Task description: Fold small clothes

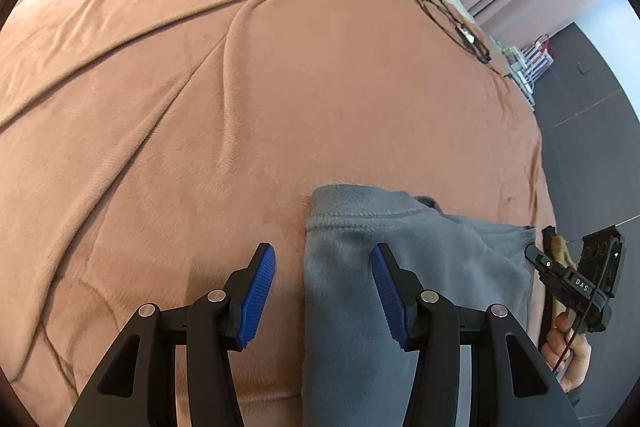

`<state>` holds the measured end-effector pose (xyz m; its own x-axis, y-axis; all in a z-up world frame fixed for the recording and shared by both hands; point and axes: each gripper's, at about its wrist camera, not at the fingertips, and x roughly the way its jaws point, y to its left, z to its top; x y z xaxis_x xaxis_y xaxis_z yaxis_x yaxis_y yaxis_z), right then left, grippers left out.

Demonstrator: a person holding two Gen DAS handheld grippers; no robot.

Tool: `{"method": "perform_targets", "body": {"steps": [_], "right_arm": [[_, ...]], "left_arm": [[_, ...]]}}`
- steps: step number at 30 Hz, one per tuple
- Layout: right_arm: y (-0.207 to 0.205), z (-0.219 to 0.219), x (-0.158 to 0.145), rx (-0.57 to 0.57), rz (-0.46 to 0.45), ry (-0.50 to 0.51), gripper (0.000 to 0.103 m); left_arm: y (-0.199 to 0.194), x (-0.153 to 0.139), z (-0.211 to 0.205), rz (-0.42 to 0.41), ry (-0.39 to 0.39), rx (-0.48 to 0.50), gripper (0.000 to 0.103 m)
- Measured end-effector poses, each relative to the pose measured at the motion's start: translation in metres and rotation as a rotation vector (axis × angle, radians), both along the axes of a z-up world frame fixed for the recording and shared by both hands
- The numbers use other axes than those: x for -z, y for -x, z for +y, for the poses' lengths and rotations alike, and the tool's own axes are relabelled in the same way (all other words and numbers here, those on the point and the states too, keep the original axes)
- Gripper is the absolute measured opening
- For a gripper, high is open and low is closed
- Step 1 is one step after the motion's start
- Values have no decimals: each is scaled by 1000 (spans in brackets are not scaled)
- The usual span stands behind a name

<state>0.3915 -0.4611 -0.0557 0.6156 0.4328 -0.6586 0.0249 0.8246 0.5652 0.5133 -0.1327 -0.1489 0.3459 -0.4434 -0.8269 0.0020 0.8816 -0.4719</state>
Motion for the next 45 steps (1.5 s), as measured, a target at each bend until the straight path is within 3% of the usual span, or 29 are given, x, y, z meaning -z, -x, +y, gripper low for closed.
{"method": "perform_targets", "body": {"steps": [8, 9, 11, 12, 13, 20, 21, 22, 24, 27, 41, 45], "right_arm": [[-2, 14, -8, -7, 23, 21, 4], [3, 11, -15, -1, 11, 38, 10], [14, 6, -25, 6, -14, 45, 41], [21, 5, -30, 15, -35, 43, 68], [30, 5, -37, 20, -58, 49, 72], [83, 15, -39, -23, -72, 66, 72], [91, 14, -36, -32, -67, 68, 65], [97, 14, -34, -45, -58, 65, 50], [108, 15, -29, -67, -41, 46, 37], [122, 20, -26, -101, -24, 60, 30], [126, 29, -12, -117, 35, 47, 28], [128, 33, -10, -115, 41, 63, 20]], "left_arm": [[-9, 3, -13, -17, -78, 23, 52], [-9, 2, -13, -20, -77, 27, 52], [-7, 1, -13, -17, -66, 30, 52], [-7, 1, -12, -14, -61, 30, 52], [-6, 0, -11, -12, -54, 27, 52], [14, -9, -4, -30, -37, 30, 53], [16, -9, -3, -30, -34, 31, 53], [20, -9, -2, -28, -31, 33, 53], [28, -9, -2, -25, -30, 39, 53], [39, -8, -2, -25, -34, 50, 53], [89, 1, -1, -13, -22, 92, 53], [99, 2, -2, -11, -23, 99, 53]]}}
